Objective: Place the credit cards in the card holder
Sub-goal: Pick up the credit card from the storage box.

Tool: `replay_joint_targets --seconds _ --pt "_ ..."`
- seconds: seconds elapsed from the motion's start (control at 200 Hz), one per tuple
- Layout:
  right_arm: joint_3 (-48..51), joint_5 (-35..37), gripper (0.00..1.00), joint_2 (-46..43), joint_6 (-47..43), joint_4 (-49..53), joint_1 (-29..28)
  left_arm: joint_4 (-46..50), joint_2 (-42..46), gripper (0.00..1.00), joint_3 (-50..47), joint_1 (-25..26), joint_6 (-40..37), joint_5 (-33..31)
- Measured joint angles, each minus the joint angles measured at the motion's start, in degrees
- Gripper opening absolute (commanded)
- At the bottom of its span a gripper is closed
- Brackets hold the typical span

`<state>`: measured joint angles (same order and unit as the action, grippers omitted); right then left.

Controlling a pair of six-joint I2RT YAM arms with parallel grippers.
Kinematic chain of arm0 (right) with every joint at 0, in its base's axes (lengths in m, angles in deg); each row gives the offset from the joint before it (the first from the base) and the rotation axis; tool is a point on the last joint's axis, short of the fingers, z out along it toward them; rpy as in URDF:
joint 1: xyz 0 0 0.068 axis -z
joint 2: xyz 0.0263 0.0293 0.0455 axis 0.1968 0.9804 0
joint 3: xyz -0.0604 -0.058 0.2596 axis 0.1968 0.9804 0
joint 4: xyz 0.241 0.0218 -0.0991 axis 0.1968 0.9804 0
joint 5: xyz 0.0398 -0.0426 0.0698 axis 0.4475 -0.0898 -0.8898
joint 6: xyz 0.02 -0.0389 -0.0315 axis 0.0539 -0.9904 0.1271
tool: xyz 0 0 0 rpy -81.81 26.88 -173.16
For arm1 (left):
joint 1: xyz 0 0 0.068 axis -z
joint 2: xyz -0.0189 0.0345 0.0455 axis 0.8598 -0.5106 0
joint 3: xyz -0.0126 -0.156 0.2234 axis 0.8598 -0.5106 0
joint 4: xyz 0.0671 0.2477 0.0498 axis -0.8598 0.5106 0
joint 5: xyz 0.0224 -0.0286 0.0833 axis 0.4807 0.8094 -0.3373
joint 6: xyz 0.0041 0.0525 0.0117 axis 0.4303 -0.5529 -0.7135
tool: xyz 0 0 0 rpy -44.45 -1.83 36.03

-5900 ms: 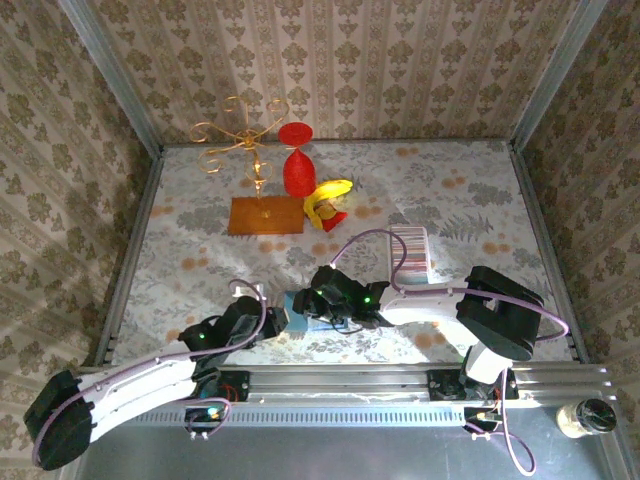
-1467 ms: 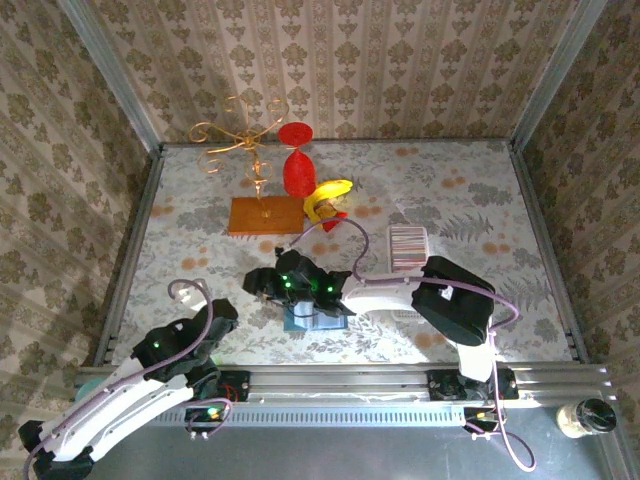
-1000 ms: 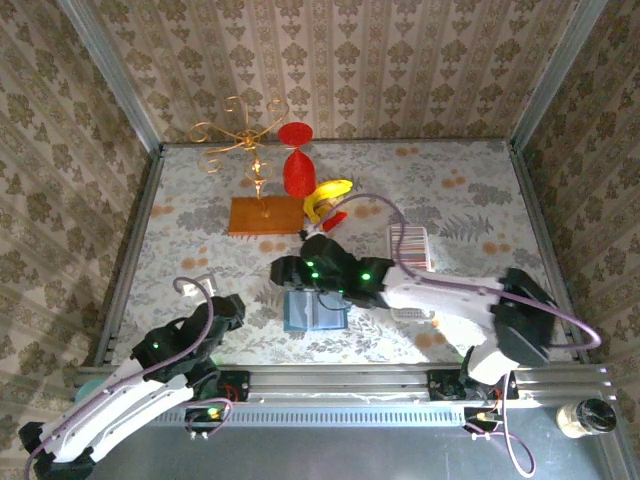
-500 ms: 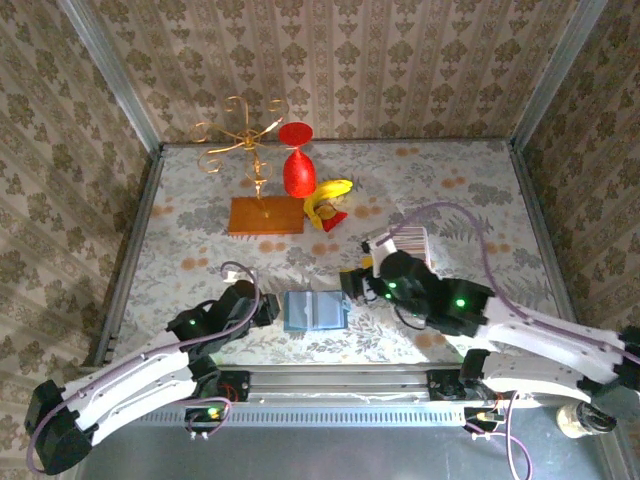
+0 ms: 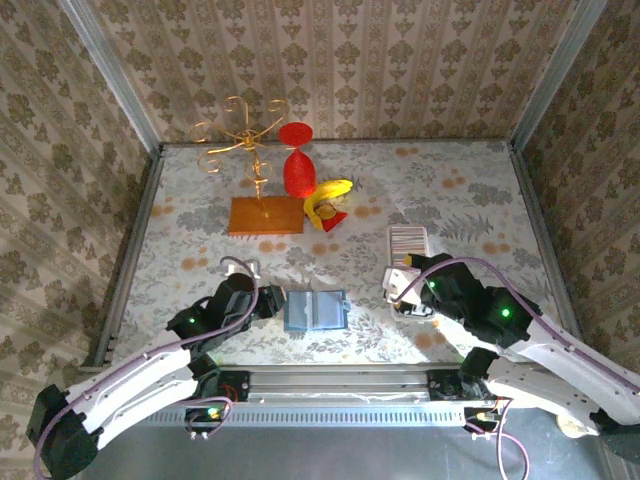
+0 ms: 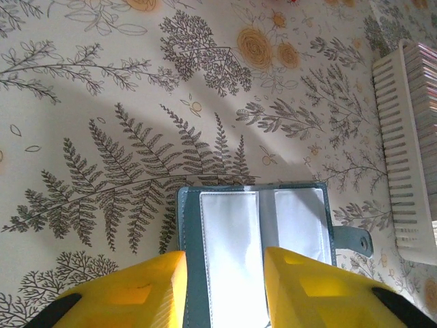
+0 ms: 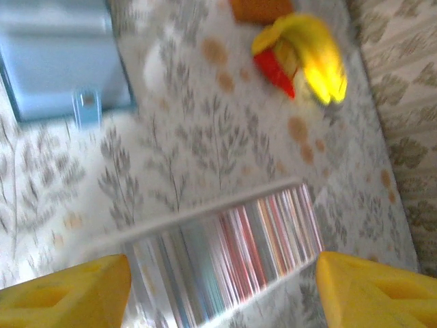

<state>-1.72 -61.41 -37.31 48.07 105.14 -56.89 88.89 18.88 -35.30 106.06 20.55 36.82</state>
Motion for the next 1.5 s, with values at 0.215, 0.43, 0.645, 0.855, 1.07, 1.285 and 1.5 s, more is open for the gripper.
replay_joint_targets --seconds 0.215,0.43,0.645,0.855,1.07,1.285,1.5 --pt "1.5 -3.1 0.68 7.3 -15.0 4.1 11.3 -1.0 0.0 0.36 -0.7 -1.5 -1.7 2.8" --pt "4.0 -5.2 0.76 14.2 -22.1 0.6 12.6 -2.0 0.0 0.36 -0.7 -2.3 -3.1 5.5" --pt "4.3 -5.7 0.79 20.6 -24.5 -3.7 12.7 -2.6 0.0 0.35 -1.0 -2.7 -3.8 7.4" --pt "7.9 -5.4 0.82 22.9 -25.5 -10.0 12.7 -2.6 0.0 0.35 -1.7 -3.0 -3.8 8.3" --pt "9.3 -4.0 0.82 24.5 -27.2 -14.5 12.7 -3.0 0.0 0.33 -2.5 -3.0 -3.8 8.5" --pt "10.4 -3.7 0.73 24.3 -29.0 -16.2 12.7 -3.0 0.0 0.30 -2.6 -3.0 -3.6 8.7" --pt "11.6 -3.9 0.56 22.1 -29.9 -15.7 12.7 -3.8 0.0 0.27 -3.3 -3.0 -3.1 8.7"
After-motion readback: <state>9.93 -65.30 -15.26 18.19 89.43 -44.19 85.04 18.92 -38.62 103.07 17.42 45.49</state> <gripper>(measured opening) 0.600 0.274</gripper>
